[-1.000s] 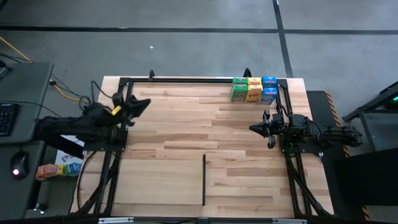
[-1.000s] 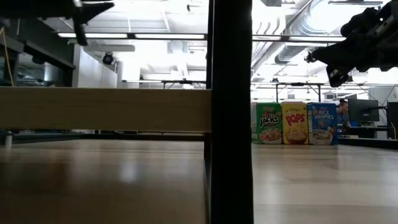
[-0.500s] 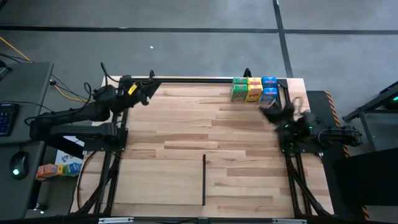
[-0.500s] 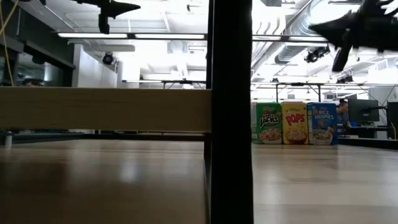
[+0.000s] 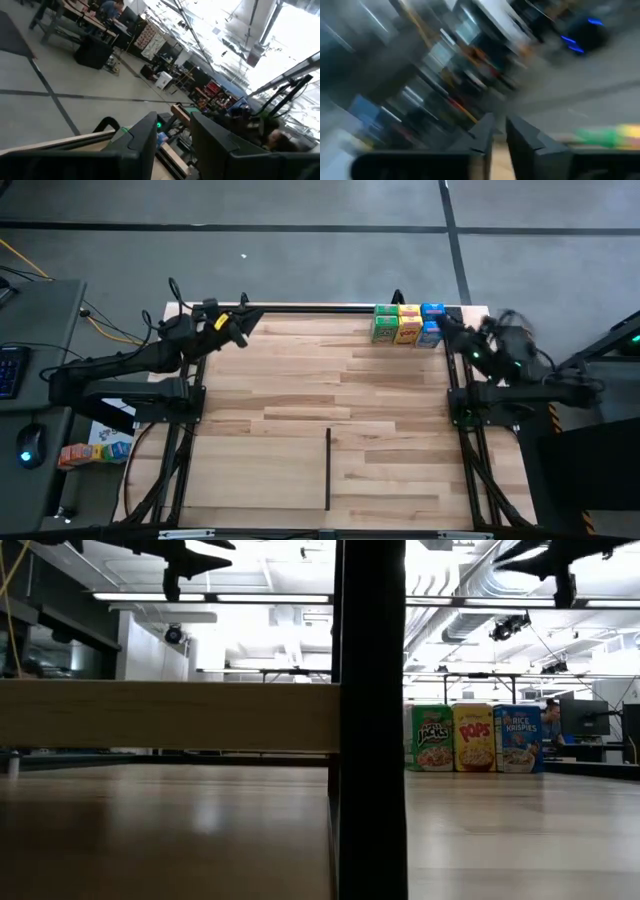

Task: Stack cereal on shelf
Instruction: Put the bottom blue cereal box on the shelf

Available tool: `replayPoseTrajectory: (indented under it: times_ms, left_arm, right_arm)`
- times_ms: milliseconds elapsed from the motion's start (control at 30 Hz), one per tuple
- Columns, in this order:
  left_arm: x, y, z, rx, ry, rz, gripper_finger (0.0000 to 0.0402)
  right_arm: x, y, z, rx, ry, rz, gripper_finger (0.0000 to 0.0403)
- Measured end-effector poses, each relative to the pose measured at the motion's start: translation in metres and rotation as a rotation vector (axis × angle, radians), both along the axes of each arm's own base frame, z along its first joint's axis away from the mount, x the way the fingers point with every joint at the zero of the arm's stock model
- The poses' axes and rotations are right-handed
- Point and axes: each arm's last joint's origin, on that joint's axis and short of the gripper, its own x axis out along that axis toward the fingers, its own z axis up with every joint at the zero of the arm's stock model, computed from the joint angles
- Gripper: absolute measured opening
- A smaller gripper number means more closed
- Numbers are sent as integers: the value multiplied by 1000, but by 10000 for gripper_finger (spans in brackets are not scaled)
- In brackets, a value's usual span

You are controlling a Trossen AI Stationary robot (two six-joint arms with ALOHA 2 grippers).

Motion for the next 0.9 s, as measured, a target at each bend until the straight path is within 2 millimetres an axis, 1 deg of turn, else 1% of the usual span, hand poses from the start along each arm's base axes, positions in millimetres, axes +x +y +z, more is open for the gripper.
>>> replayPoseTrajectory:
  times_ms: [133,200,267,367,500,600,700,800,900]
  left_arm:
    - [-1,2,0,6,2,-26,111]
    - [-1,4,0,10,4,-53,111]
    - [-1,5,0,15,5,-78,111]
    - [-1,6,0,20,7,-108,111]
    - [-2,8,0,27,10,-152,111]
    - [-2,7,0,14,-1,-196,111]
    - [-2,7,0,-2,-9,-244,111]
    - [-1,6,0,-7,-11,-269,111]
    - [-1,6,0,-6,-12,-275,111]
  right_arm:
    - [3,-11,21,183,496,-40,127]
    - [3,-20,30,296,718,-74,150]
    - [8,-32,38,398,901,-65,165]
    - [23,-57,40,536,1093,37,175]
    - [45,-95,32,575,1298,161,177]
    - [58,-119,20,614,1454,258,177]
    - [67,-136,6,649,1593,345,177]
    - [75,-150,-8,653,1673,373,177]
    - [83,-158,-21,670,1741,411,177]
